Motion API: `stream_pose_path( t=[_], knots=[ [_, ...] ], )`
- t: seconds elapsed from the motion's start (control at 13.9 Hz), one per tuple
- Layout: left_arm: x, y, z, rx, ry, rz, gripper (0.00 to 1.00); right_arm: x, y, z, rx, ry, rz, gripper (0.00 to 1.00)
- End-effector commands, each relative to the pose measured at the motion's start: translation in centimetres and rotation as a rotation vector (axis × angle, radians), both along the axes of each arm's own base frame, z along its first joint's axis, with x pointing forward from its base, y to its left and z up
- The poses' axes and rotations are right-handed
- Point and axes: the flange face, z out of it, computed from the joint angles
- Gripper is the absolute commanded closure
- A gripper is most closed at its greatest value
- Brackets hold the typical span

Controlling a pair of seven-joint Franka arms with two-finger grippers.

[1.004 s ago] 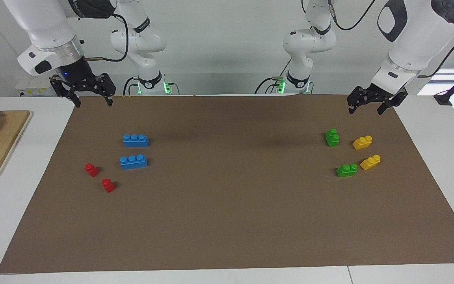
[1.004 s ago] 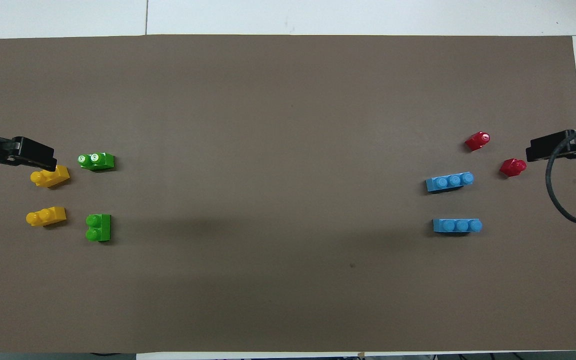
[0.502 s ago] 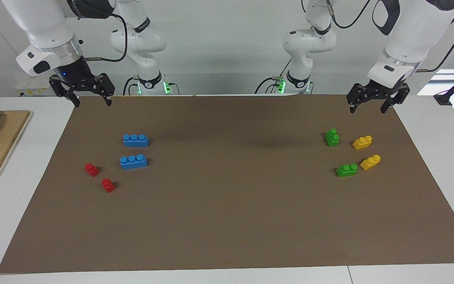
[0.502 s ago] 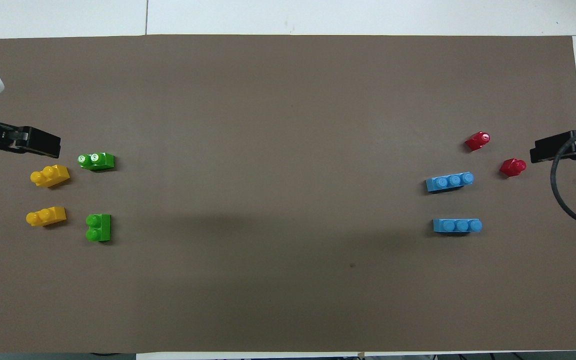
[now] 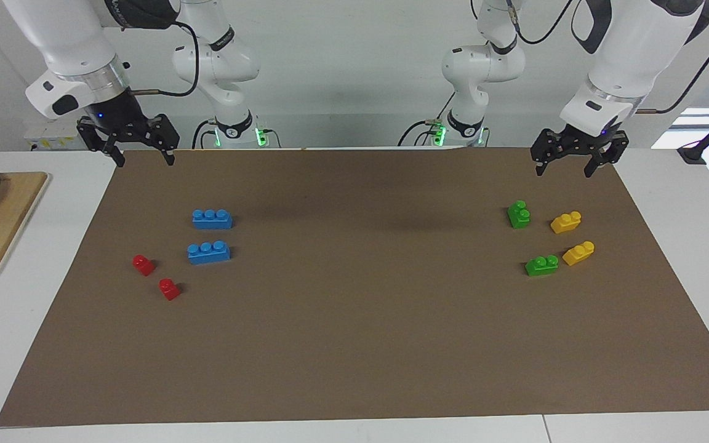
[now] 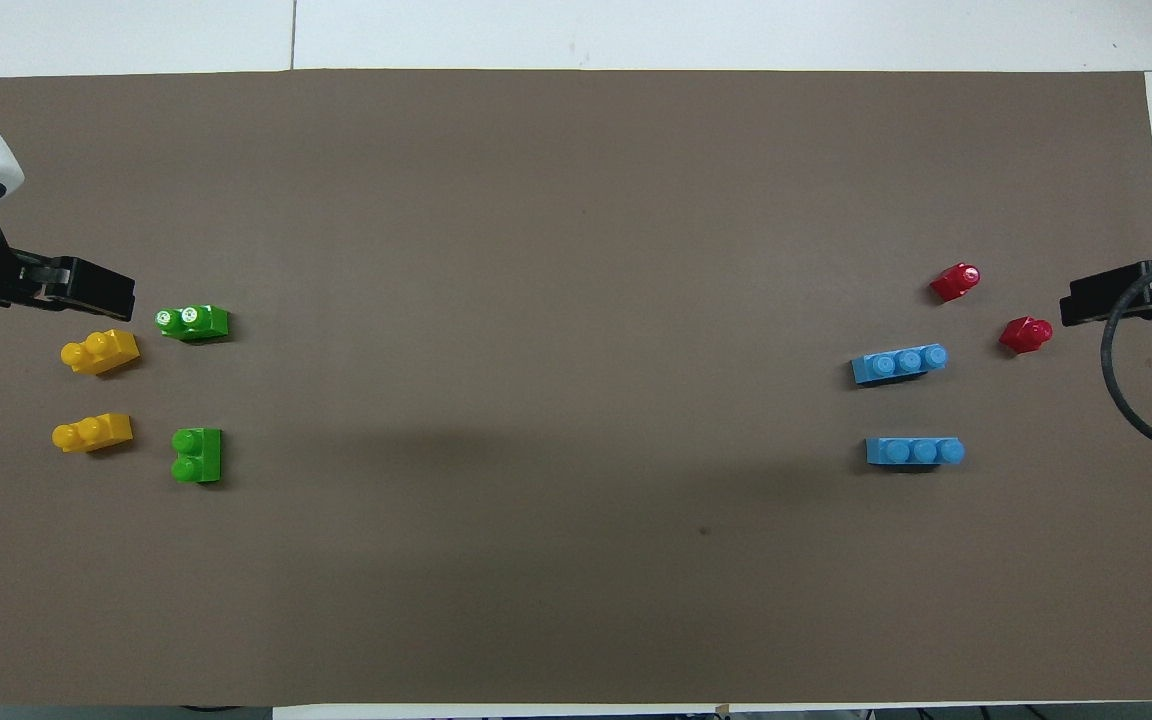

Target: Remove green block with left arm and hold with right

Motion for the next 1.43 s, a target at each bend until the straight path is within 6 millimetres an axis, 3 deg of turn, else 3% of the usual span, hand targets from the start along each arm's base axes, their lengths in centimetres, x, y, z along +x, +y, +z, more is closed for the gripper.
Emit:
stream_pose_path(
  t=[0.0, 0.43, 1.36],
  knots=[
    [-0.7, -0.1, 0.6, -0.023, 0.031, 0.012, 0.0, -0.2, -0.3, 0.0, -0.011, 0.02, 0.001, 0.0],
    [-1.1, -2.3, 0.5, -0.023, 0.029, -0.028, 0.0, -0.2, -0.4, 0.0, -0.013, 0.022, 0.0, 0.0],
    [-0.4, -0.4, 0.7, -0.031, -0.008, 0.042, 0.0, -0.2, -0.4, 0.0, -0.014, 0.022, -0.001, 0.0]
  ],
)
